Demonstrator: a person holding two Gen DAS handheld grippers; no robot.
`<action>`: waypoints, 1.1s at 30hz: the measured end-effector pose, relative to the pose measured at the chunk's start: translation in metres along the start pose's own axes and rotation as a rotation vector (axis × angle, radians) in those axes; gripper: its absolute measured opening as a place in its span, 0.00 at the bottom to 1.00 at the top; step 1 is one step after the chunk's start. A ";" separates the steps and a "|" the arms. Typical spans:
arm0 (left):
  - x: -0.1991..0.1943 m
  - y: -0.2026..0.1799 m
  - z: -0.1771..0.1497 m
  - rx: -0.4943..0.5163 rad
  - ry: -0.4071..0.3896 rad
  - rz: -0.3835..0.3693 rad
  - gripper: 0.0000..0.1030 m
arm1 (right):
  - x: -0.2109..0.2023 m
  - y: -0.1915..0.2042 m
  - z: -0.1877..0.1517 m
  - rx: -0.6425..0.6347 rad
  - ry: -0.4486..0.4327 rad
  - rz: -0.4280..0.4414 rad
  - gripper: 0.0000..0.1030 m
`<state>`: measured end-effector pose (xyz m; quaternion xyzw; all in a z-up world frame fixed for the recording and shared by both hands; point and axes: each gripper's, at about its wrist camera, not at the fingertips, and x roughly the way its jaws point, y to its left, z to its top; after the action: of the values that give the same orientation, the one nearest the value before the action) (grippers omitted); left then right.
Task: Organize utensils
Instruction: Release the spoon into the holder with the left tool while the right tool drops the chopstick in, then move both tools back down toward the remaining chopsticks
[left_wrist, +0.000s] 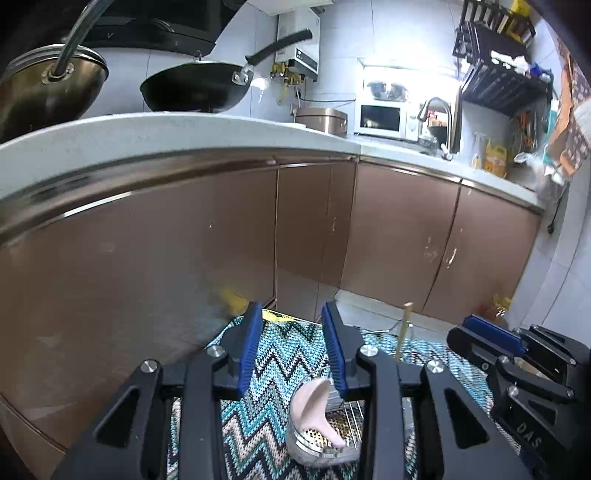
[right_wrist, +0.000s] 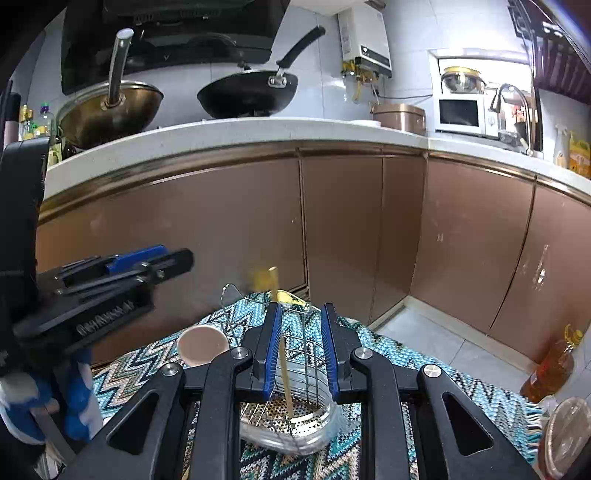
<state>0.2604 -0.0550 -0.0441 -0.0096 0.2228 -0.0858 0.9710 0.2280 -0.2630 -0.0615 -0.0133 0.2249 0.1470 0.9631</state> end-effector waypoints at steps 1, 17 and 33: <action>-0.009 0.005 0.002 -0.001 -0.005 -0.003 0.31 | -0.009 0.001 0.002 -0.005 -0.006 -0.004 0.21; -0.131 0.072 -0.010 0.013 -0.006 0.006 0.31 | -0.102 0.036 -0.014 -0.022 0.020 0.021 0.21; -0.173 0.096 -0.051 -0.031 0.118 -0.025 0.39 | -0.155 0.050 -0.048 0.032 0.075 0.053 0.21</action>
<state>0.1004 0.0700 -0.0206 -0.0224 0.2807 -0.0947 0.9549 0.0607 -0.2624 -0.0351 0.0027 0.2634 0.1681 0.9499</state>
